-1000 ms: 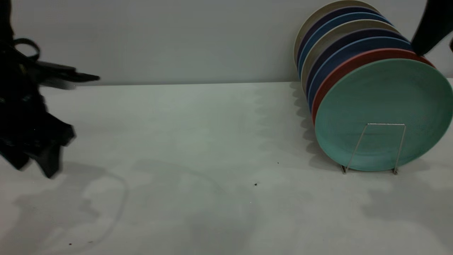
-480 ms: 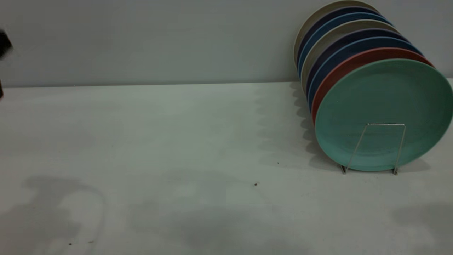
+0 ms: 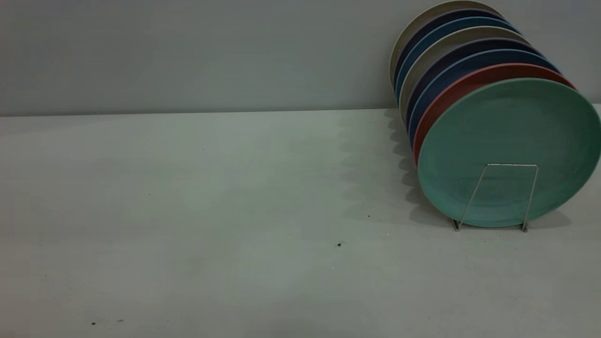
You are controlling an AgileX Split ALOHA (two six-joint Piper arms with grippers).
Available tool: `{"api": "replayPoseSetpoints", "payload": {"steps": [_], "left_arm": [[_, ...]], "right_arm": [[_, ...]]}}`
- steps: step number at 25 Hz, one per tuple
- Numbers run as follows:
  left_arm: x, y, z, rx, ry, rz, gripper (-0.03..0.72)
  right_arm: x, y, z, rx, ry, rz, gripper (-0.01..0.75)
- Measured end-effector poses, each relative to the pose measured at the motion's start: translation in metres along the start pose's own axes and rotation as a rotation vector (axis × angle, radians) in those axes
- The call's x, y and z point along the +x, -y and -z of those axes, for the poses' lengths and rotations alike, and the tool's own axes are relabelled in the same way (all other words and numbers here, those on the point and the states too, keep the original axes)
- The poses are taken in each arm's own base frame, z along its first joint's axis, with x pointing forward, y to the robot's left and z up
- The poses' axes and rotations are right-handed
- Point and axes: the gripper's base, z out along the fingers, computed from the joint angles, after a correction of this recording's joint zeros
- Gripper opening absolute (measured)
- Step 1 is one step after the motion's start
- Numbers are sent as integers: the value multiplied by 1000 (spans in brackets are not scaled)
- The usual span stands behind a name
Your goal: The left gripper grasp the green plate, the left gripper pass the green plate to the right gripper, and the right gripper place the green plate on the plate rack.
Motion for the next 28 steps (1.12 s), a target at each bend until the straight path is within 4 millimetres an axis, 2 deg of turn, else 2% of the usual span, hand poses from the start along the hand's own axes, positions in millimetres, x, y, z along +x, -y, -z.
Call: {"api": "replayPoseSetpoints", "payload": {"steps": [2, 5, 9, 13, 17, 21, 24, 28], "left_arm": [[18, 3, 16, -1, 63, 10, 485], [45, 8, 41, -5, 149, 23, 485], [80, 8, 64, -63, 207, 51, 485], [109, -1, 74, -190, 270, 85, 485], [132, -7, 73, -279, 345, 82, 485], [148, -9, 63, -291, 379, 83, 485], [155, -8, 49, -264, 362, 88, 485], [155, -1, 44, -179, 379, 98, 485]], "right_arm": [[21, -3, 5, 4, 35, 42, 541], [49, -5, 2, 8, 56, 84, 541], [81, -5, -17, 13, 72, 91, 541], [105, -4, -35, 26, 70, 94, 541], [113, -1, -31, 77, 149, 95, 537], [116, 1, -28, 110, 171, 76, 537], [116, 1, -28, 110, 170, 72, 537], [116, 1, -28, 110, 170, 70, 537]]}}
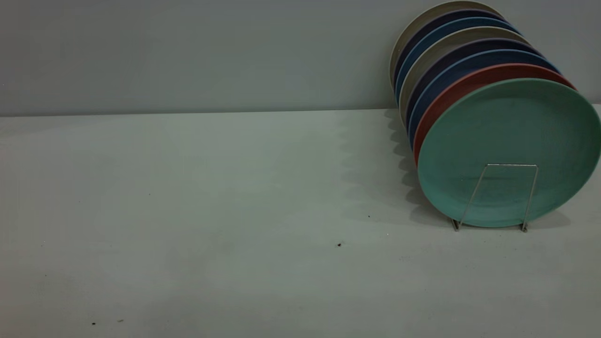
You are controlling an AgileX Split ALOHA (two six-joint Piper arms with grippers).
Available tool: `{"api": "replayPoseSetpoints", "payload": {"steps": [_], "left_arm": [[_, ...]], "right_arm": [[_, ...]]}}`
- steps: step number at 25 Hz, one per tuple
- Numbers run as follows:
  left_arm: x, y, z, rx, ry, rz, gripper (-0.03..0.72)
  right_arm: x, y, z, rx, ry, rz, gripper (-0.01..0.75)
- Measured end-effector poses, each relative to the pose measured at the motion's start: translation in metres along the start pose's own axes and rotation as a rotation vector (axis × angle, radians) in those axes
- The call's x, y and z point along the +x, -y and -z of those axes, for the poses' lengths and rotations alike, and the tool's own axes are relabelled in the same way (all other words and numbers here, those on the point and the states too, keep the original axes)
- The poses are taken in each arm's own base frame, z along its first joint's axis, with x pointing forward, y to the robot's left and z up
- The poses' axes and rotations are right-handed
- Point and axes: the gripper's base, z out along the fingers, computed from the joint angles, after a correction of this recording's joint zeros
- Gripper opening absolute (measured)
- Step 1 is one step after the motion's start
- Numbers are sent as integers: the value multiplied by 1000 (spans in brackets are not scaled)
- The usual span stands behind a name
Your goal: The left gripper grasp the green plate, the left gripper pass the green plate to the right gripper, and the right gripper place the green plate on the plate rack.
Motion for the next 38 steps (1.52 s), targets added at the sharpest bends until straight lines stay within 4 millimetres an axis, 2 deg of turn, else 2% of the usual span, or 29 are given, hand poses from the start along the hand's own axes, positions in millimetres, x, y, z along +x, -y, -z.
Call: {"api": "replayPoseSetpoints", "payload": {"steps": [9, 25, 38], "left_arm": [[1, 4, -1, 40, -6, -73, 485], [1, 4, -1, 45, -6, -81, 485], [2, 5, 0, 0, 2, -44, 485]], "right_arm": [[0, 0, 0, 0, 0, 0, 537], [0, 0, 0, 0, 1, -11, 536], [15, -4, 18, 50, 159, -24, 535]]}}
